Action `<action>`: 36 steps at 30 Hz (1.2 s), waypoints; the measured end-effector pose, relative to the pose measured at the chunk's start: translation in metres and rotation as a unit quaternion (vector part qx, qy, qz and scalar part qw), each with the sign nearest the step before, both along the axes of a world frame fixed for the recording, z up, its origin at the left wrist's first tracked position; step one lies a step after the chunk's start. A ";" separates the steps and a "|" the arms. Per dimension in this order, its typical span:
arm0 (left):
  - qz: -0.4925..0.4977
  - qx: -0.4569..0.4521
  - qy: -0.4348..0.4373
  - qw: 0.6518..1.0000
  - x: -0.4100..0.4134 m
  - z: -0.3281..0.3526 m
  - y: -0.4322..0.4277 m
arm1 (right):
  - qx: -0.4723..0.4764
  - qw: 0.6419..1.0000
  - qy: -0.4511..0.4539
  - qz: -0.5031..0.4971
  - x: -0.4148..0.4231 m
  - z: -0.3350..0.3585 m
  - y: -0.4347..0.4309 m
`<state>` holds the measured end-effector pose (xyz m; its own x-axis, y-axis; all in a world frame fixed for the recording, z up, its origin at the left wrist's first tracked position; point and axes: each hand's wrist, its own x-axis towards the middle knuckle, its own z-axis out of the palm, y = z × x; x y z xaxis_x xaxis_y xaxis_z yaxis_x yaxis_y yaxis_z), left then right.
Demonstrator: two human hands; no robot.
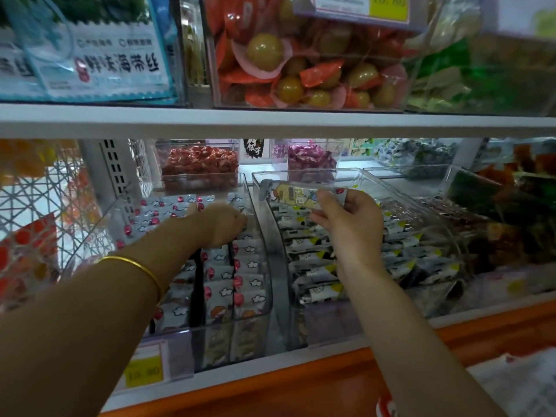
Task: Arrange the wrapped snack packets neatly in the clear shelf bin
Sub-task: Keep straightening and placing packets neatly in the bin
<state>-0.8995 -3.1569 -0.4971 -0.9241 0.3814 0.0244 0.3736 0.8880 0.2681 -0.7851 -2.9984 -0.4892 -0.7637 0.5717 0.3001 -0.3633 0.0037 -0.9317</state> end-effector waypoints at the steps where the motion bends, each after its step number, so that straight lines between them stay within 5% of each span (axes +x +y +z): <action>1: -0.002 -0.012 0.004 1.000 0.000 -0.001 -0.001 | 0.000 1.000 -0.002 -0.005 0.000 0.000 0.000; 10: -0.022 -0.106 0.011 0.994 0.003 0.003 -0.008 | 0.003 1.000 0.024 -0.008 0.003 0.003 -0.011; 28: -0.010 -0.039 0.020 0.999 0.008 0.001 -0.007 | 0.037 0.999 0.020 -0.012 -0.006 0.003 -0.014; 32: -0.025 -0.022 0.016 0.999 0.016 0.004 -0.010 | 0.174 0.984 0.027 -0.023 -0.030 0.016 -0.025; 36: -0.039 -0.023 0.017 0.999 0.024 0.007 -0.016 | 0.410 0.911 0.037 -0.029 -0.071 0.034 -0.042</action>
<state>-0.8755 -3.1732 -0.4906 -0.8906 0.4533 0.0361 0.4499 0.8670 0.2143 -0.8563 -3.0404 -0.4551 -0.7002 0.1700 0.6935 -0.4019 0.7090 -0.5795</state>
